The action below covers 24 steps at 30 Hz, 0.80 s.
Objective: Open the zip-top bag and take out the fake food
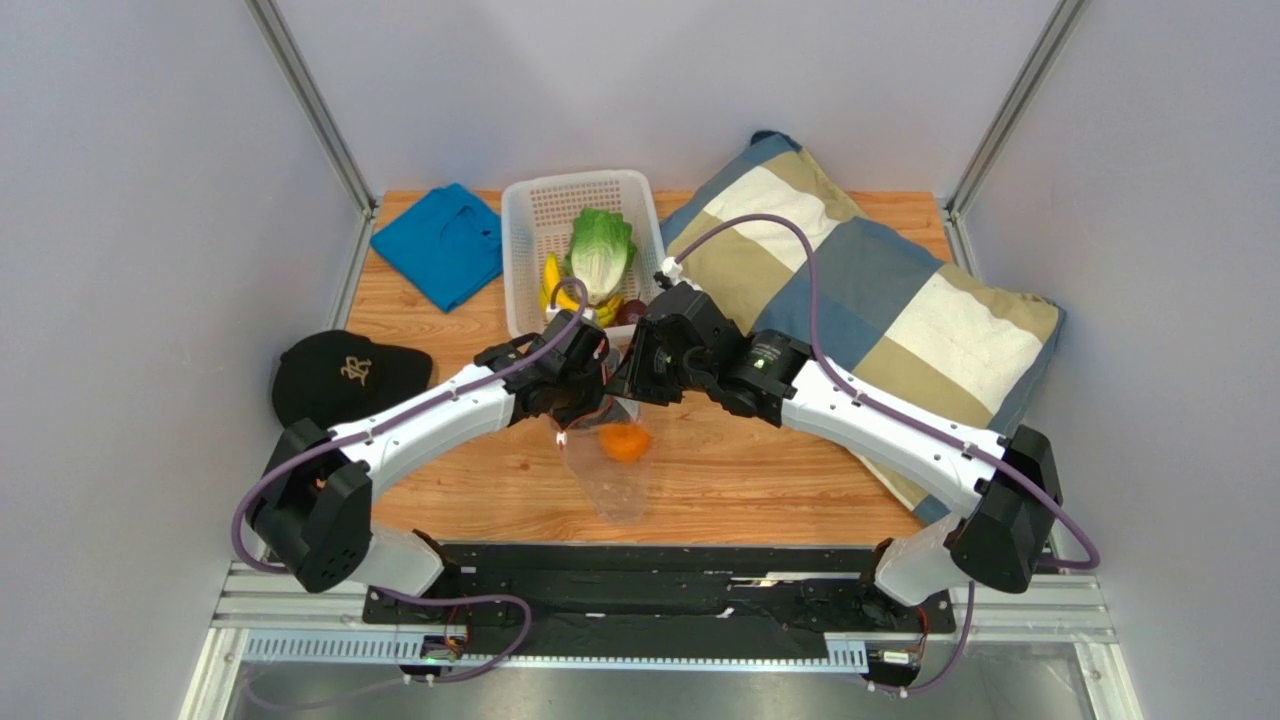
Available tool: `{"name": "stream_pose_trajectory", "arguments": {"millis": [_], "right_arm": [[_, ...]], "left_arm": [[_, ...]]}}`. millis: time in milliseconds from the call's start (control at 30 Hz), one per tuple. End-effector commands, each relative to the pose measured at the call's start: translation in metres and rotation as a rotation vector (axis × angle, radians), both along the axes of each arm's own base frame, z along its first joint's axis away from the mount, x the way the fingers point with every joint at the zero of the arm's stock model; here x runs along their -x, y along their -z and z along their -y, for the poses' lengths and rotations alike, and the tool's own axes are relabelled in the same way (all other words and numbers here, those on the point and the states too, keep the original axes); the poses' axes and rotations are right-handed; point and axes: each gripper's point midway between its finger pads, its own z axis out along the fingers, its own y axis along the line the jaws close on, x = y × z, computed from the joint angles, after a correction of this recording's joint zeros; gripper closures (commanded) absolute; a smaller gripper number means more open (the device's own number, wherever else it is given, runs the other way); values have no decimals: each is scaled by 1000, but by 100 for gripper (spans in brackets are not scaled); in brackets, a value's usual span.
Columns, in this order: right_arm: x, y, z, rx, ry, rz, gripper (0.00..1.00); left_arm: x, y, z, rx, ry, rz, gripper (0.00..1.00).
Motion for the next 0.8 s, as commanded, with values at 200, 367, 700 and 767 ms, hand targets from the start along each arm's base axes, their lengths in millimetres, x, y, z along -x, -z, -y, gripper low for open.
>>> {"name": "stream_pose_trajectory", "arguments": {"millis": [200,367,700,767], "right_arm": [[7,16,50,51,74,-14,100],[18,40,72,78,93,-69,100],[11,26,89,73,139,-32,100],[11,26,91,80,142,-27,100]], "left_arm": [[-13,26,35,-25,85,-30,22],[-9,44,47,-55,107,-65,23],[-3,67,54,-28,101,-105,69],[-4,63,54,-31,106,-94,78]]}}
